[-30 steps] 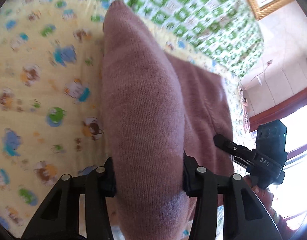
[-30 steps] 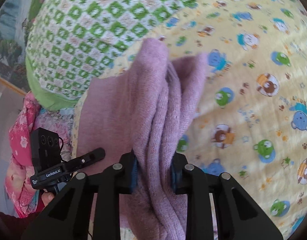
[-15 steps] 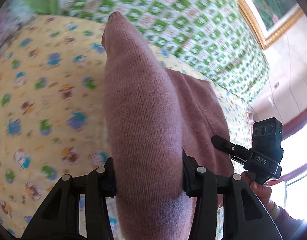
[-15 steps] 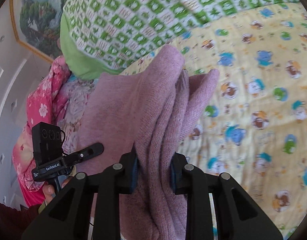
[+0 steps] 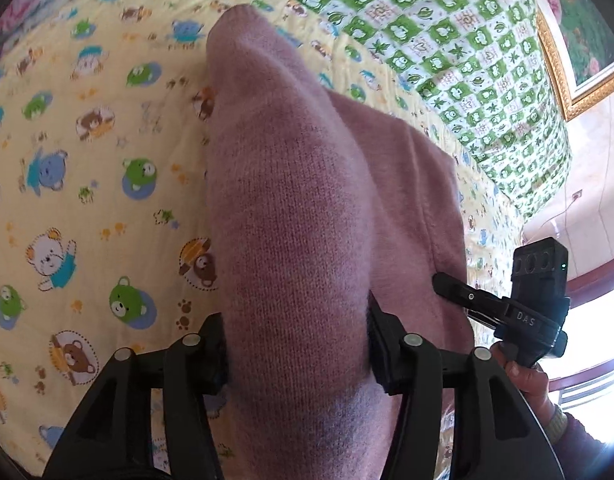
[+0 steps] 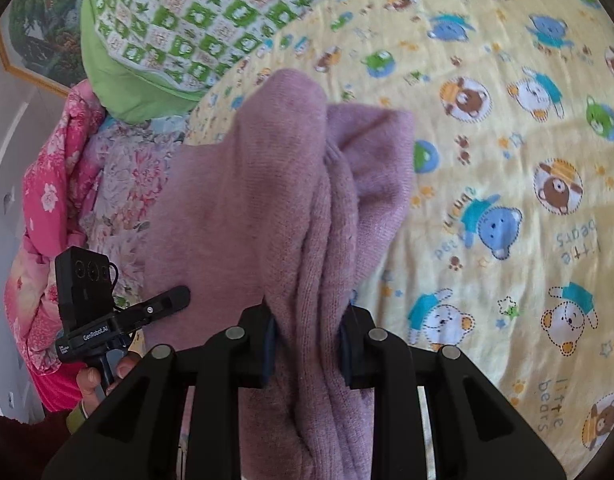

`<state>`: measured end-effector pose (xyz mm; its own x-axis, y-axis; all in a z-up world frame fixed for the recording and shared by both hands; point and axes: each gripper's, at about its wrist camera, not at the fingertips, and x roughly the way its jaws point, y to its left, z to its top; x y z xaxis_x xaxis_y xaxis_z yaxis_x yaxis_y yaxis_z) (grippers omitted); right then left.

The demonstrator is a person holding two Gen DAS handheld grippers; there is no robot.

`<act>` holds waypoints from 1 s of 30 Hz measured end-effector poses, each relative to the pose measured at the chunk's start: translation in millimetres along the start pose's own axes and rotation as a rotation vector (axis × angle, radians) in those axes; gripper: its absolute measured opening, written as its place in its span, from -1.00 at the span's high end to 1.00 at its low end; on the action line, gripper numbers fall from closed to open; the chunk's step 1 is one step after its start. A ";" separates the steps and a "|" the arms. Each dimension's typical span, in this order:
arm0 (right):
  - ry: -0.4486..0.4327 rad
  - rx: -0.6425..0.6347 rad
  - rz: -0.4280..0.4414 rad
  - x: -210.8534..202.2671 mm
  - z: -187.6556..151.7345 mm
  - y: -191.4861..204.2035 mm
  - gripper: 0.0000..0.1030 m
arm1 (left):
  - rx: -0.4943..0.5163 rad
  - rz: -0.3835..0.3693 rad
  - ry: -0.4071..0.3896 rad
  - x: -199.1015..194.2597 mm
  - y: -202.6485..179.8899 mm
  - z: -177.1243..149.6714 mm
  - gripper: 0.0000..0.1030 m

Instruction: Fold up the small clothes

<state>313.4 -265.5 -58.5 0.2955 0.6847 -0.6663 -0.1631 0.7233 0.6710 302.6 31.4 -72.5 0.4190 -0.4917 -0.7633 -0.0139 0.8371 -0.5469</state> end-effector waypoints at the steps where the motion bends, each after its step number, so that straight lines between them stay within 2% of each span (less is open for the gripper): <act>1: 0.001 -0.002 -0.002 0.4 -0.5 -1.7 0.48 | 0.005 -0.004 0.000 1.0 3.0 -1.6 -0.16; 5: 0.002 0.009 -0.012 2.2 0.9 -0.8 0.35 | -0.024 0.008 0.006 5.5 11.8 -0.8 -0.44; 8: -0.008 0.012 -0.029 -7.1 0.5 3.9 0.22 | -0.022 0.026 0.003 -1.5 11.0 -3.0 -0.44; 13: -0.061 0.004 -0.056 -43.2 -12.4 10.3 0.21 | 0.022 0.079 -0.009 -32.0 0.5 -19.9 -0.45; 16: -0.084 0.005 -0.050 -65.5 -31.6 11.4 0.21 | 0.028 0.097 -0.007 -50.3 1.6 -36.7 -0.48; 20: -0.072 -0.004 -0.042 -80.0 -57.9 16.9 0.21 | 0.023 0.117 0.010 -66.1 10.7 -62.6 -0.48; 26: -0.021 -0.026 -0.125 -61.5 -69.3 17.0 0.21 | 0.001 0.126 0.046 -65.3 27.5 -84.2 -0.48; 30: 0.006 0.000 -0.118 -42.9 -60.1 5.8 0.21 | 0.000 0.144 0.060 -54.8 30.1 -84.0 -0.48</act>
<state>243.2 -285.2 -45.5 0.3072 0.5954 -0.7424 -0.1274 0.7988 0.5880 203.0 63.4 -76.1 0.3575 -0.3800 -0.8531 -0.0698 0.9000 -0.4302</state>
